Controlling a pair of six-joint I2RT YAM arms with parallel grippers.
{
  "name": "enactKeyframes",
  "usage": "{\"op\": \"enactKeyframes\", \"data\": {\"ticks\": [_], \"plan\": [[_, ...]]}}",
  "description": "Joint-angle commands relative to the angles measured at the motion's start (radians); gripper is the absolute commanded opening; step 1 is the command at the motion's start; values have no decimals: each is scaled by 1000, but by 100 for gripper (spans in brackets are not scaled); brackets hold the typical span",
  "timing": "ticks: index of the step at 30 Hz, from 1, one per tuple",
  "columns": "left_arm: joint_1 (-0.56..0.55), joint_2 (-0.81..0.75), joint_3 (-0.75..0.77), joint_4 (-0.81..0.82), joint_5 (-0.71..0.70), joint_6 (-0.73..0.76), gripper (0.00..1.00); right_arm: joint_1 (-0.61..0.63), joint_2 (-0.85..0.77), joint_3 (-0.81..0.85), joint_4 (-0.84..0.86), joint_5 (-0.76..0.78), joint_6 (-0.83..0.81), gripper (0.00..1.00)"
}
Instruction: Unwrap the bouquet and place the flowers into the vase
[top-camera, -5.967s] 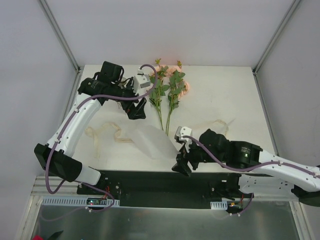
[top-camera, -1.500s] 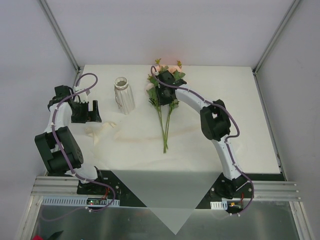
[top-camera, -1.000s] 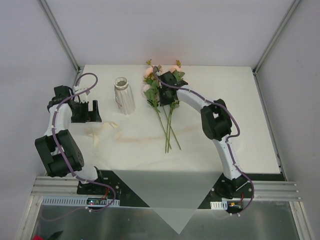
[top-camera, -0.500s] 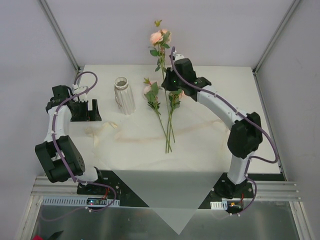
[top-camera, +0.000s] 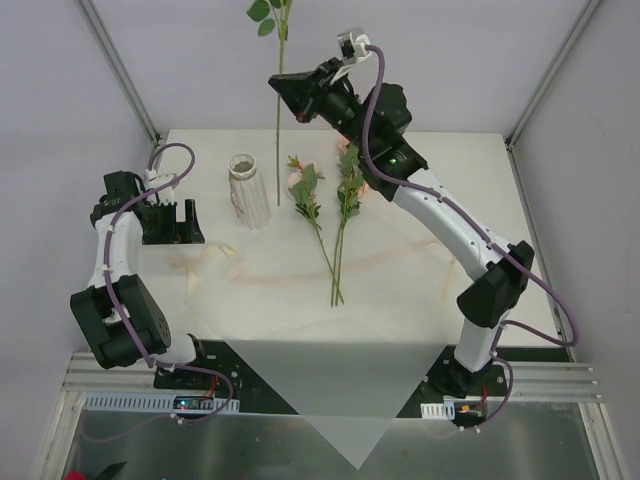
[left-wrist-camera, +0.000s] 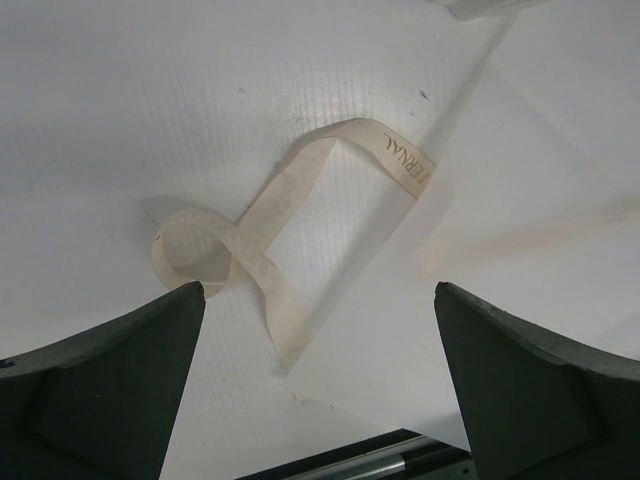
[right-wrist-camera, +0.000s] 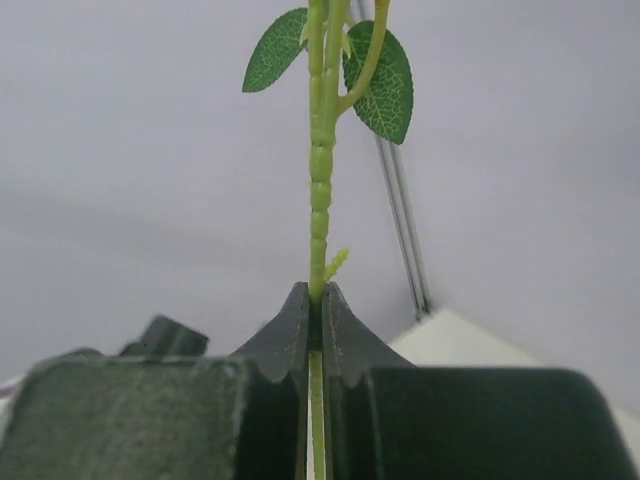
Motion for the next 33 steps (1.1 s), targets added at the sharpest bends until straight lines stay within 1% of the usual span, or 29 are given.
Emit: {"op": "enactKeyframes", "data": {"ticks": [1, 3, 6, 15, 20, 23, 33], "plan": [[1, -37, 29, -28, 34, 4, 99, 43, 69, 137, 329, -47, -59, 1], [1, -41, 21, -30, 34, 5, 99, 54, 121, 226, 327, -42, -62, 1], [0, -46, 6, -30, 38, 5, 99, 68, 162, 277, 336, -25, -75, 1], [1, -63, -31, -31, 38, 36, 99, 78, 246, 317, 373, 7, -108, 1], [1, -71, -36, -34, 46, 47, 99, 80, 312, 401, 364, 15, -107, 1], [1, -77, -40, -38, 48, 56, 99, 80, 331, 426, 362, 24, -107, 0], [1, -68, -40, -42, 60, 67, 99, 77, 334, 428, 359, 32, -133, 0]]}}
